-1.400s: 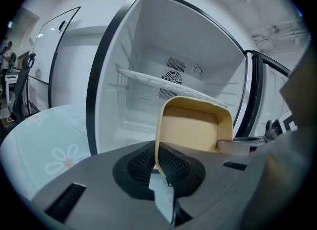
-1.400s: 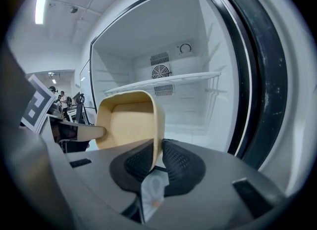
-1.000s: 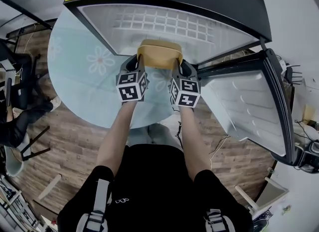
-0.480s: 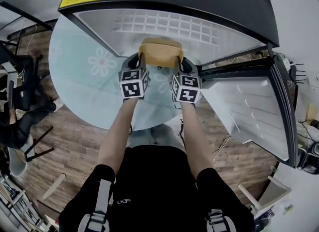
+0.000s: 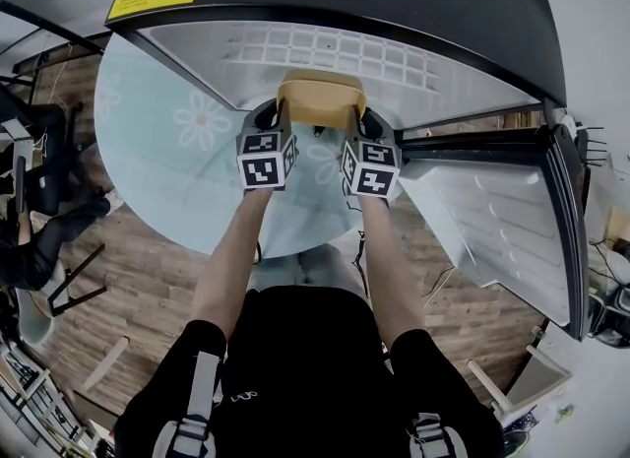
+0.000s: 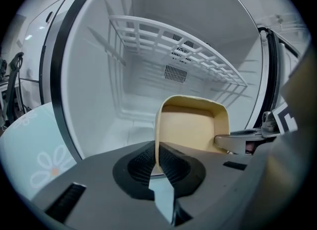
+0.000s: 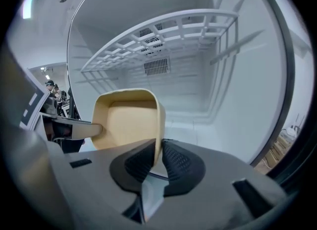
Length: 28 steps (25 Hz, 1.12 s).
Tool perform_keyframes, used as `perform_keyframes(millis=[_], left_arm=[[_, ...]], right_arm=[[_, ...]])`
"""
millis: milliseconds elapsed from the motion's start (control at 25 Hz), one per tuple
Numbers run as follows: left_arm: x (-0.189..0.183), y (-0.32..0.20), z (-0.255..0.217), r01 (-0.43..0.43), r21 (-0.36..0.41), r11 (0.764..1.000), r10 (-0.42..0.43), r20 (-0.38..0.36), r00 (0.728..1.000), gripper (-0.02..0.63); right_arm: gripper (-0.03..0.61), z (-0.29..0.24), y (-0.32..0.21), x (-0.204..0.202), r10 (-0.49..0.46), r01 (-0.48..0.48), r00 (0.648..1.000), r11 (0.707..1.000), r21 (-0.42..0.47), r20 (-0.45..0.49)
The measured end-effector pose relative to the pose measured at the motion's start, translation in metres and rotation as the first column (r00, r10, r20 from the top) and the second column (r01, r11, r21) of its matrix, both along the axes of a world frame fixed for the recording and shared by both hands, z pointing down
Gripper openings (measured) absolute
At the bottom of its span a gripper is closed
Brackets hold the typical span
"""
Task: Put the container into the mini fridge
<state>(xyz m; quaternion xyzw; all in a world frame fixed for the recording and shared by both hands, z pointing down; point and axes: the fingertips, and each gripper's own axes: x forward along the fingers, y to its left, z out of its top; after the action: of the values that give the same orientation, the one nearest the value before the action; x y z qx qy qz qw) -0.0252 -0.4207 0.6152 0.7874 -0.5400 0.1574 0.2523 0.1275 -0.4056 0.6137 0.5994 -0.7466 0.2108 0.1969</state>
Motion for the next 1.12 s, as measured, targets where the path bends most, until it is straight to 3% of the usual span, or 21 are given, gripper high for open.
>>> perform_keyframes(millis=[320, 1000, 1120], left_arm=[[-0.002, -0.005, 0.011, -0.008, -0.049, 0.999, 0.012, 0.080, 0.997, 0.021], [0.004, -0.017, 0.010, -0.058, -0.062, 0.996, 0.062, 0.061, 0.996, 0.064], [0.004, -0.017, 0.011, -0.055, -0.063, 0.997, 0.058, 0.051, 0.997, 0.074]], right_arm=[[0.041, 0.008, -0.004, -0.003, 0.001, -0.001, 1.000, 0.999, -0.034, -0.015], [0.046, 0.009, -0.020, -0.002, -0.014, 0.013, 1.000, 0.997, -0.072, -0.014], [0.098, 0.009, -0.020, -0.004, -0.020, 0.019, 1.000, 0.997, -0.076, -0.011]])
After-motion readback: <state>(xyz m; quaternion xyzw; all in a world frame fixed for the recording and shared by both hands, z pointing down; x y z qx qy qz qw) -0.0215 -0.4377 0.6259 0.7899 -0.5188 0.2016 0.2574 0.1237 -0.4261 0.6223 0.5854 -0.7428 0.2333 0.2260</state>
